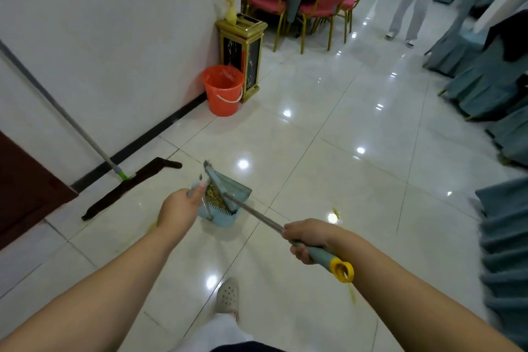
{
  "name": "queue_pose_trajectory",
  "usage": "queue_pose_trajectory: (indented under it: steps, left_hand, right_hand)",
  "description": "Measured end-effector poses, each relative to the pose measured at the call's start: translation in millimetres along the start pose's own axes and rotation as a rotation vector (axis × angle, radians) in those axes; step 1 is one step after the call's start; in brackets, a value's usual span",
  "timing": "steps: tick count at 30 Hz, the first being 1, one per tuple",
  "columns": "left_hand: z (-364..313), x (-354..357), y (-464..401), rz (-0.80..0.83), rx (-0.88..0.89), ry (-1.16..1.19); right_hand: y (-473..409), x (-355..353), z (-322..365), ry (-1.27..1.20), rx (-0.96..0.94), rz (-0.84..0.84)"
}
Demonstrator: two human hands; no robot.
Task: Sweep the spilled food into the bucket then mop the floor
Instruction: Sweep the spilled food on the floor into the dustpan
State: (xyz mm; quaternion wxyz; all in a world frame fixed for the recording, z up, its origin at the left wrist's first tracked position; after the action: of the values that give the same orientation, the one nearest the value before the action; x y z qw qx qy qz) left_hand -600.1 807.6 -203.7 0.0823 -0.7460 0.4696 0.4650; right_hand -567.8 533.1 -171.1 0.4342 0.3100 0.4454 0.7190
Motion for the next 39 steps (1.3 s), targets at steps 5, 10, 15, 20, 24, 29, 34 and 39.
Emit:
queue_pose_trajectory:
  steps: [5, 10, 15, 20, 24, 29, 34, 39]
  left_hand:
    - [-39.0, -15.9, -86.9, 0.004, 0.029, -0.013]
    - [-81.2, -22.4, -154.8, 0.016, 0.050, -0.007]
    - [-122.1, -19.0, -212.0, 0.008, 0.040, 0.018]
    - [-168.5, -11.6, -266.9, -0.038, 0.026, 0.031]
    - [-213.6, -2.8, -313.4, -0.078, -0.006, 0.028]
    - [-283.0, 0.0, -364.2, -0.151, -0.064, -0.027]
    - [-337.7, -0.3, -401.9, -0.303, -0.075, -0.050]
    - [-378.7, -14.1, -442.6, -0.401, -0.042, -0.101]
  right_hand:
    - [-31.3, -7.7, 86.3, -0.006, -0.003, -0.006]
    - [-55.6, -25.4, 154.7, -0.127, 0.004, -0.015]
    - [-82.1, -57.4, 214.6, -0.162, 0.021, -0.031]
    - [-113.1, -96.3, 281.2, -0.128, 0.003, -0.022]
    - [-138.6, -134.7, 345.5, -0.070, -0.015, 0.016]
    - [-152.6, -189.4, 438.4, 0.050, -0.046, 0.051]
    - [-173.1, -237.0, 528.8, 0.117, -0.093, 0.087]
    - [-194.6, -259.9, 602.1, 0.062, -0.115, 0.170]
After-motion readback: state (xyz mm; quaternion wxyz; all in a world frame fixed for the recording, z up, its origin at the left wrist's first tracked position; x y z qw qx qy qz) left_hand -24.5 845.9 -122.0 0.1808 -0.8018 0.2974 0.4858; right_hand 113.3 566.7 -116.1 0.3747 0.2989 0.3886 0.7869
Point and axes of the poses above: each hand's wrist, its own y-axis away from the middle knuckle, its own x-axis out of the palm, z = x × y, the point moved 3 cm from there along -y, towards the middle knuckle, and after that the axes turned 12 degrees about -y, right-handed, at the moved point
